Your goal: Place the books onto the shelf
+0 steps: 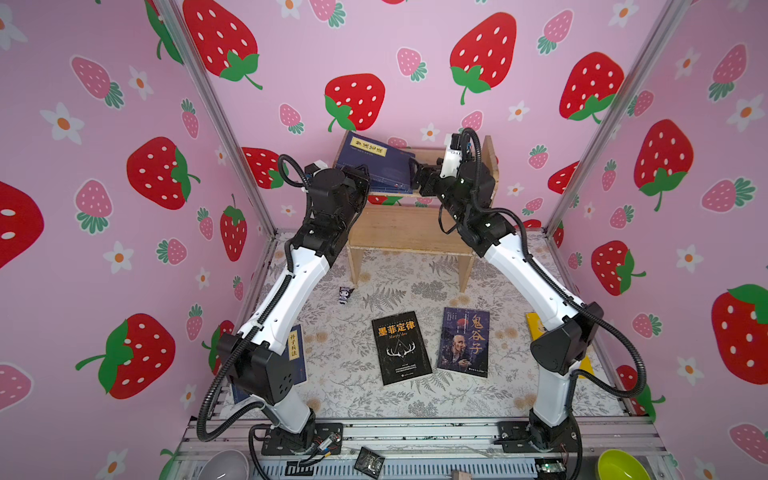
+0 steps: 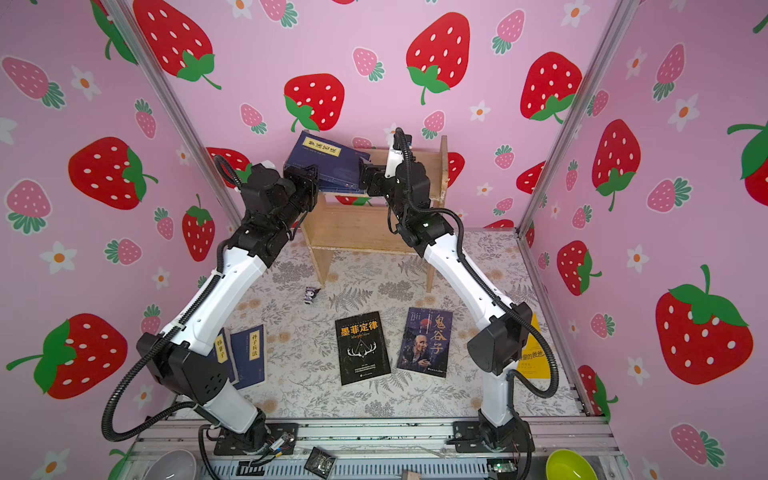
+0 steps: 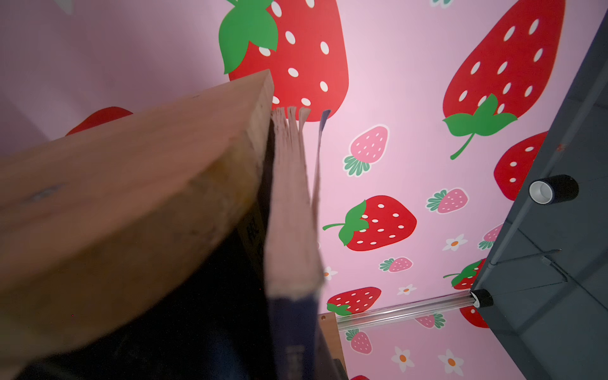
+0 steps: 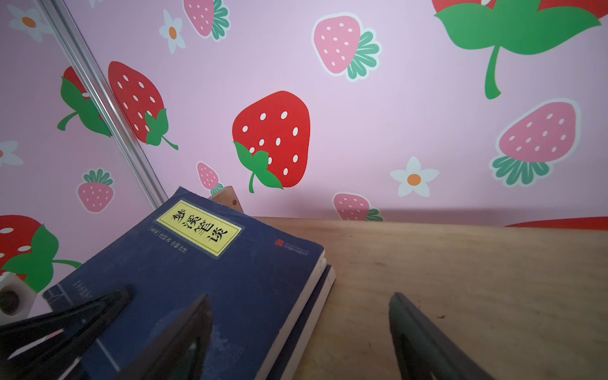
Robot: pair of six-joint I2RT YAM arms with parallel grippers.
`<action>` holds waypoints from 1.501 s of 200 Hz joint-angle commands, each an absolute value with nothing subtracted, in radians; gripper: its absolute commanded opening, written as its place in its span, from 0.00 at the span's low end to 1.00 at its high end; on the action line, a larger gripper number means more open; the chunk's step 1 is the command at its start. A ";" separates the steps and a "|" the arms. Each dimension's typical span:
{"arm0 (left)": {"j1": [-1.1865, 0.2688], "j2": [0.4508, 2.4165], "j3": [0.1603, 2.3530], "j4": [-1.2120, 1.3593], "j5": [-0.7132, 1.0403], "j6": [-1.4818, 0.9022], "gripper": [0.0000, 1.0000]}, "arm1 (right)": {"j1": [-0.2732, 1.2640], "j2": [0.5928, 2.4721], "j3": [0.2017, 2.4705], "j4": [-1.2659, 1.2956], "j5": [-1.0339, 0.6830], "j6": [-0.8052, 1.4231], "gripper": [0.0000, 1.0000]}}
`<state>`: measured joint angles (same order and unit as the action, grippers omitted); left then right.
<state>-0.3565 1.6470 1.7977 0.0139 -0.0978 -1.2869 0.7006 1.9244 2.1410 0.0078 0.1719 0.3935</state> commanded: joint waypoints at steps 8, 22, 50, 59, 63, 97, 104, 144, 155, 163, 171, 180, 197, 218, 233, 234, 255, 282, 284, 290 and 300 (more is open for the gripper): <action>-0.382 1.597 1.777 0.078 -0.144 -1.296 0.00 | 0.721 1.944 2.173 -0.016 0.211 0.402 0.86; -0.390 1.595 1.770 0.082 -0.155 -1.295 0.00 | 0.728 1.947 2.171 -0.020 0.224 0.402 0.86; -0.402 1.603 1.767 0.091 -0.182 -1.295 0.00 | 0.739 1.933 2.154 -0.011 0.247 0.396 0.88; -0.403 1.607 1.773 0.091 -0.187 -1.292 0.00 | 0.741 1.923 2.146 -0.008 0.256 0.388 0.89; -0.403 1.610 1.776 0.087 -0.189 -1.292 0.00 | 0.741 1.917 2.141 -0.005 0.260 0.386 0.89; -0.422 1.614 1.788 0.080 -0.205 -1.272 0.00 | 0.741 1.871 2.105 0.001 0.294 0.358 0.92; -0.426 1.613 1.785 0.080 -0.210 -1.269 0.00 | 0.742 1.865 2.099 0.000 0.298 0.353 0.92; -0.444 1.595 1.747 0.092 -0.241 -1.269 0.04 | 0.742 1.861 2.089 -0.012 0.322 0.339 0.92; -0.446 1.592 1.743 0.091 -0.243 -1.271 0.05 | 0.741 1.868 2.093 -0.020 0.324 0.339 0.91; -0.446 1.590 1.742 0.087 -0.242 -1.271 0.09 | 0.742 1.871 2.096 -0.021 0.324 0.339 0.91; -0.448 1.587 1.740 0.085 -0.243 -1.270 0.10 | 0.740 1.874 2.097 -0.022 0.327 0.339 0.91; -0.447 1.583 1.734 0.083 -0.247 -1.269 0.11 | 0.742 1.875 2.097 -0.022 0.326 0.339 0.90; -0.449 1.570 1.717 0.088 -0.261 -1.263 0.11 | 0.742 1.880 2.097 -0.024 0.323 0.340 0.90; -0.447 1.558 1.701 0.098 -0.275 -1.267 0.11 | 0.742 1.882 2.097 -0.029 0.326 0.342 0.89; -0.446 1.555 1.698 0.100 -0.272 -1.271 0.11 | 0.742 1.877 2.091 -0.026 0.328 0.342 0.90; -0.446 1.554 1.698 0.101 -0.272 -1.271 0.11 | 0.742 1.876 2.090 -0.026 0.328 0.342 0.90; -0.445 1.557 1.703 0.103 -0.262 -1.281 0.11 | 0.742 1.860 2.082 -0.002 0.312 0.324 0.91; -0.442 1.557 1.697 0.117 -0.248 -1.297 0.12 | 0.742 1.832 2.078 0.009 0.317 0.295 0.92; -0.442 1.556 1.697 0.118 -0.247 -1.298 0.12 | 0.742 1.829 2.077 0.009 0.317 0.294 0.92; -0.440 1.554 1.695 0.121 -0.247 -1.300 0.12 | 0.742 1.821 2.072 0.012 0.321 0.289 0.92; -0.440 1.550 1.688 0.133 -0.246 -1.300 0.12 | 0.741 1.805 2.056 0.022 0.322 0.285 0.93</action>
<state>-0.4431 1.5787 1.6943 0.0669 -0.2348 -1.2888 0.7376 1.8763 2.0811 -0.0017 0.3058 0.3149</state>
